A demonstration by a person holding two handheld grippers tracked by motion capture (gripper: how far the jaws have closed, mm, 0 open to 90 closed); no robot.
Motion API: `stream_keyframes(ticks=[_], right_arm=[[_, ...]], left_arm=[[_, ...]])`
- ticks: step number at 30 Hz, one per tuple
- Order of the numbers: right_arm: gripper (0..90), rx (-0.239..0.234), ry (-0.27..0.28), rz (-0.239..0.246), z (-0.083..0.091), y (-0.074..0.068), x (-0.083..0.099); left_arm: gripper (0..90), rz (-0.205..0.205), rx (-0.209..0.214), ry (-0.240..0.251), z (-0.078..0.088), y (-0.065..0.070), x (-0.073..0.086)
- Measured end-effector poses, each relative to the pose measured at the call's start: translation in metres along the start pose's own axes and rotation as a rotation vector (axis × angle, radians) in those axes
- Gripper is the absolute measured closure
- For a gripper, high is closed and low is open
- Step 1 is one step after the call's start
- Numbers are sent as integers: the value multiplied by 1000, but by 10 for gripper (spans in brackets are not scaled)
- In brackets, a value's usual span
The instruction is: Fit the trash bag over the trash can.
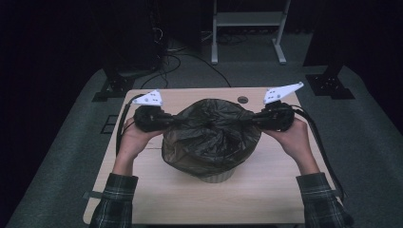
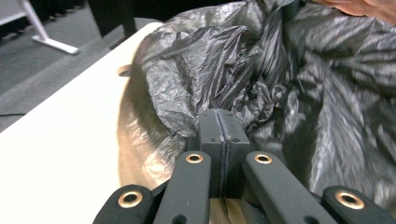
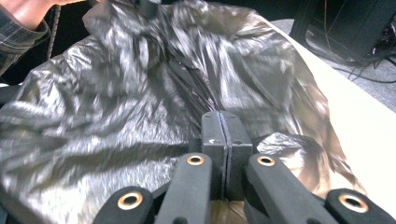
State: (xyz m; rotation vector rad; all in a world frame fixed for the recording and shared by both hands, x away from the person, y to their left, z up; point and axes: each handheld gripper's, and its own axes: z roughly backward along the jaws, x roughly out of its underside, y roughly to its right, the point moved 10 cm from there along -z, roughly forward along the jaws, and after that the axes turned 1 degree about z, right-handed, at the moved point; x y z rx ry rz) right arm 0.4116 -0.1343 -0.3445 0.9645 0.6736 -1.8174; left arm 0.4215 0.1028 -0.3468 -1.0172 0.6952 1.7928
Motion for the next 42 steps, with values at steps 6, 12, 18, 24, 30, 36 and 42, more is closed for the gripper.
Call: stream_keyframes(ticks=[6,12,18,24,30,36,42], right_arm=[[895,27,1,-25,20,9,18],[700,38,27,-51,26,14,22],[626,39,74,-19,25,9,-5],[547,38,72,17,6,6,-27],[533,15,-4,42,-27,4,-32],[584,10,-76,63,-52,5,-29],[890,27,-114,90,-60,9,-23]], left_arm=[[895,45,-41,31,22,-13,17],[712,63,-47,63,27,-13,16],[597,10,-42,108,22,-6,-14],[542,-44,-21,72,-2,2,-33],[526,-61,0,23,-32,5,-34],[578,-77,-7,-18,-49,5,-30],[865,-86,4,-47,-53,5,-26]])
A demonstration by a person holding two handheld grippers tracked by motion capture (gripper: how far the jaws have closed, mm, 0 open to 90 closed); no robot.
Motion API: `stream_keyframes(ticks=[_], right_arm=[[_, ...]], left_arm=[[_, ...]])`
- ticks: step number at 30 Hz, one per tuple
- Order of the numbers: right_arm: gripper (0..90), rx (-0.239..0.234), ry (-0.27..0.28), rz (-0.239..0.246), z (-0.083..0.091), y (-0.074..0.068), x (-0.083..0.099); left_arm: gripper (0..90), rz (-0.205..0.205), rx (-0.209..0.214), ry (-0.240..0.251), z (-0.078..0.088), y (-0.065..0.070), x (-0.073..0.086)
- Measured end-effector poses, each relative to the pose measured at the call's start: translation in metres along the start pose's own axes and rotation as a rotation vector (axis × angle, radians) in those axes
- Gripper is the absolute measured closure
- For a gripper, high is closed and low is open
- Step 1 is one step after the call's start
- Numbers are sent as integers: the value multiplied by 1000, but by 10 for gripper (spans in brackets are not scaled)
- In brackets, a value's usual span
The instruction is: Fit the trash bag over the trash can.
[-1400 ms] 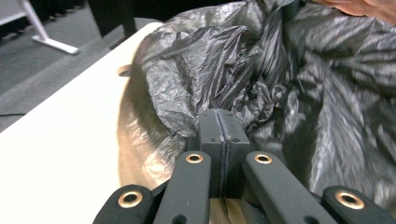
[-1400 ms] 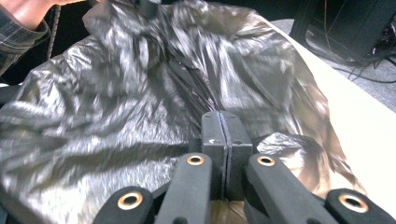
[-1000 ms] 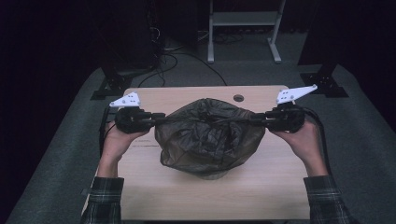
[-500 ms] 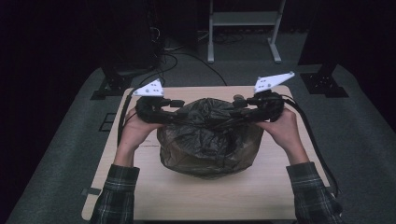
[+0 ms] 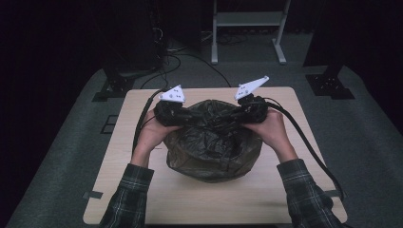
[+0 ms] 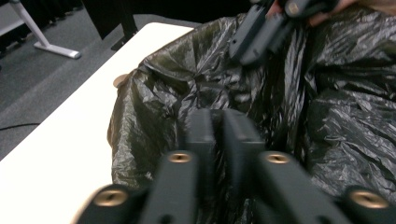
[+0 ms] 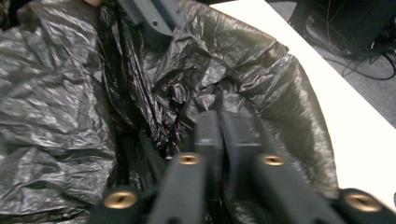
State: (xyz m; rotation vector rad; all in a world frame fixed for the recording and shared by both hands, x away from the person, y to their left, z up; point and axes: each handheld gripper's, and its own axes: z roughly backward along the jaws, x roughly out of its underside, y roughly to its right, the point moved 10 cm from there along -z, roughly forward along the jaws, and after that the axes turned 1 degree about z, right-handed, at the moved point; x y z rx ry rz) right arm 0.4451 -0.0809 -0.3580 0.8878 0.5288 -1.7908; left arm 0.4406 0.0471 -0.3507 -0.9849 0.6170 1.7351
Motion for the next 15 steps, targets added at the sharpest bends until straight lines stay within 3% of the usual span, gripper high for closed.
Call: stream_keyframes(ticks=[6,8,15], right_arm=[[900,42,25,-26,10,13,-1],[900,42,62,-57,16,18,-2],[900,113,133,-143,33,46,10]], left_arm=[[897,39,-45,49,18,-12,-1],[898,49,-66,63,26,-19,0],[898,126,-143,105,47,-48,16]])
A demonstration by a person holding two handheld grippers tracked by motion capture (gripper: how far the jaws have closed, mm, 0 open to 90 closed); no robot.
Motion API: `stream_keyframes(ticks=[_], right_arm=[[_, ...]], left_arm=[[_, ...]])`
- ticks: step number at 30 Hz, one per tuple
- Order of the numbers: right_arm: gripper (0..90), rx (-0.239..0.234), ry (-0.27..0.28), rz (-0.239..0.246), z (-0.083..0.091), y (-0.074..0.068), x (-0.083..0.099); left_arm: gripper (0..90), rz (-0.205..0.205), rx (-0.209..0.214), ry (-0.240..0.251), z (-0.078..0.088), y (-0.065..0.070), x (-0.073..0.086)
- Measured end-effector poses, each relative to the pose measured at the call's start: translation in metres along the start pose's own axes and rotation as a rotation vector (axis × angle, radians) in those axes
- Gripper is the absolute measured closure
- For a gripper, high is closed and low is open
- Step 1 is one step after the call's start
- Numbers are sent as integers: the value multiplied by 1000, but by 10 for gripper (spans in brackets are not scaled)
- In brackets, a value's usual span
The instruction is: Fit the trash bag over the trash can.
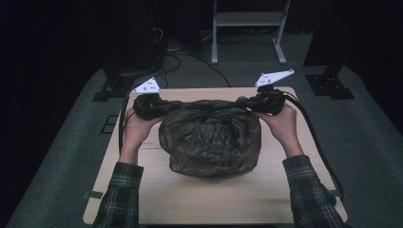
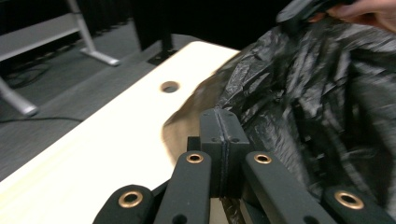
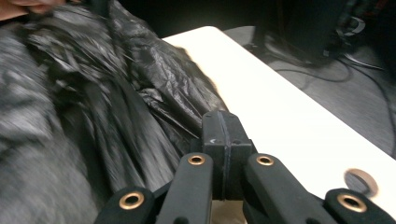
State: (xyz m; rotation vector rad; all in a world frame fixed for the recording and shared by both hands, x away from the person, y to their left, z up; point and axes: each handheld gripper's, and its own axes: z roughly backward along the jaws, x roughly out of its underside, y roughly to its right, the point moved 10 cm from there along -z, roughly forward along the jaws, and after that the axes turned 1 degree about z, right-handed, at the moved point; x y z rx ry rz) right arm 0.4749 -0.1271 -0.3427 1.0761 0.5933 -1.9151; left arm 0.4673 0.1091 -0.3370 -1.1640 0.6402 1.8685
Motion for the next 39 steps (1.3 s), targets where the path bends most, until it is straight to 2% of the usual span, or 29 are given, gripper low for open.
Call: stream_keyframes(ticks=[1,2,4,5,6,7,8,12,14,17,21,23,26,29,31,34,35,39], right_arm=[[900,-5,8,-18,1,3,2],[900,-20,22,-36,1,4,4],[900,-9,8,-34,-2,5,8],[851,-1,-1,-27,-4,5,9],[729,19,5,-22,-4,5,9],[677,17,17,-35,-2,5,7],[639,5,37,-46,2,4,4],[595,14,75,-29,21,-2,-3],[583,-8,90,-23,32,-10,-6],[544,-66,96,-18,38,-25,-7],[478,-104,66,8,33,-45,-1],[453,-122,38,19,26,-54,3],[493,-156,14,39,21,-69,8],[542,-170,-19,51,15,-77,13],[634,-178,-53,54,11,-79,18],[854,-187,-77,72,9,-82,22],[899,-180,-79,80,9,-82,23],[900,-163,-69,79,20,-78,26]], left_arm=[[898,21,19,20,0,-1,1],[898,22,18,17,-1,-2,4],[897,18,3,8,-5,-2,8],[848,30,-2,28,-5,-2,8],[776,37,6,41,-5,-1,7],[712,40,11,47,-4,0,7],[655,39,8,57,-2,2,5],[569,0,13,83,12,16,-4],[557,-22,21,87,20,26,-7],[552,-49,72,70,23,45,-7],[518,-81,124,43,17,67,-1],[496,-93,135,21,12,74,4],[506,-109,149,-3,8,81,12],[623,-116,158,-32,6,83,19],[730,-120,170,-49,5,85,23],[877,-121,194,-57,8,88,27],[895,-118,201,-53,9,89,27],[897,-100,205,-17,25,87,30]])
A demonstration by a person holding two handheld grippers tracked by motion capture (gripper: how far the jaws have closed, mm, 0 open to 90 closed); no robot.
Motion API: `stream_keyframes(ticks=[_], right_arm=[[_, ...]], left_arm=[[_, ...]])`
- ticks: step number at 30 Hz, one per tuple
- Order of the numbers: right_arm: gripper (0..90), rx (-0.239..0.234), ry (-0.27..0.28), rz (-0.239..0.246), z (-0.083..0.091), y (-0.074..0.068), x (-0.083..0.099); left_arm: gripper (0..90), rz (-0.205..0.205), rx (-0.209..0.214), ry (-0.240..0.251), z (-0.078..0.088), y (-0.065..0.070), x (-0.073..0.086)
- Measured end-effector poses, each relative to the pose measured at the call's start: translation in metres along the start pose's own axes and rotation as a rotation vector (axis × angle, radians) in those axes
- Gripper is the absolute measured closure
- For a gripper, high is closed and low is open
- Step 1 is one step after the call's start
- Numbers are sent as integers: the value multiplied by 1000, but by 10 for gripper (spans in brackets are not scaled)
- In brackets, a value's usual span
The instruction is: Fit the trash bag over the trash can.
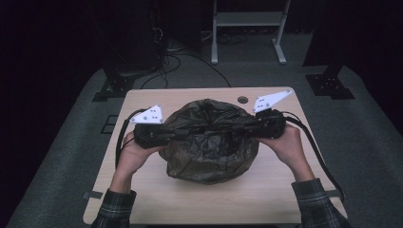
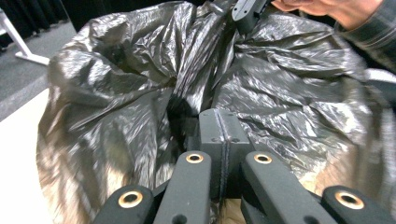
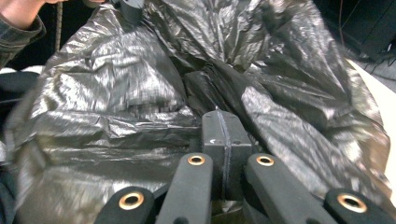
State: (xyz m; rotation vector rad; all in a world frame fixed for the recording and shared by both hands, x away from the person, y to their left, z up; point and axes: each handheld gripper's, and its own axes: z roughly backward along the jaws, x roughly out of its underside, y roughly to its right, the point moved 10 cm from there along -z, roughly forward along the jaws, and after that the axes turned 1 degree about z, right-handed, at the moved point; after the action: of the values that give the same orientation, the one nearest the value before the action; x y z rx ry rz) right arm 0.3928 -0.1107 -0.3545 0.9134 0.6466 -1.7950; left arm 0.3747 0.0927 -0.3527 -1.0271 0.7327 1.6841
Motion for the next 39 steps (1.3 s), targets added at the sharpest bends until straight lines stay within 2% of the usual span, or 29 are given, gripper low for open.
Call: stream_keyframes(ticks=[4,7,10,12,13,14,15,16,17,18,23,25,27,28,29,30,31,32,35,37,39], right_arm=[[900,26,36,-9,22,3,9],[900,37,68,-21,38,3,18],[900,20,113,-38,51,-1,27],[899,10,99,-49,51,-3,36],[880,6,93,-52,49,-3,41],[774,11,91,-54,47,-3,43],[688,11,96,-62,45,-2,44],[631,19,109,-67,46,-1,42],[620,32,134,-70,48,1,39],[618,25,157,-69,51,1,35],[533,108,225,-71,64,19,17],[499,110,222,-94,65,29,17],[510,97,187,-120,60,35,23],[524,105,170,-121,58,37,28],[574,100,167,-123,56,37,31],[602,81,166,-131,54,36,34],[677,70,162,-137,52,36,37],[777,56,148,-137,49,34,41],[874,42,116,-133,39,32,48],[886,43,102,-135,33,32,51],[888,48,91,-142,28,32,55]], left_arm=[[897,17,2,38,19,3,6],[897,24,0,47,29,7,14],[897,30,6,49,35,12,20],[897,35,14,44,35,14,24],[897,33,14,46,34,15,25],[896,32,6,51,34,15,25],[882,32,5,57,34,14,24],[829,34,-8,76,34,13,22],[753,40,-23,90,35,11,20],[715,43,-19,101,37,10,17],[573,61,-87,144,43,-9,5],[537,79,-91,138,42,-15,7],[502,95,-108,119,39,-22,12],[496,99,-100,116,38,-23,15],[488,105,-94,112,37,-23,19],[489,108,-89,97,35,-23,23],[510,105,-77,77,33,-22,27],[564,100,-65,62,30,-20,30],[767,77,-28,11,22,-13,39],[880,67,-15,-29,17,-11,45],[898,67,-11,-54,12,-10,50]])
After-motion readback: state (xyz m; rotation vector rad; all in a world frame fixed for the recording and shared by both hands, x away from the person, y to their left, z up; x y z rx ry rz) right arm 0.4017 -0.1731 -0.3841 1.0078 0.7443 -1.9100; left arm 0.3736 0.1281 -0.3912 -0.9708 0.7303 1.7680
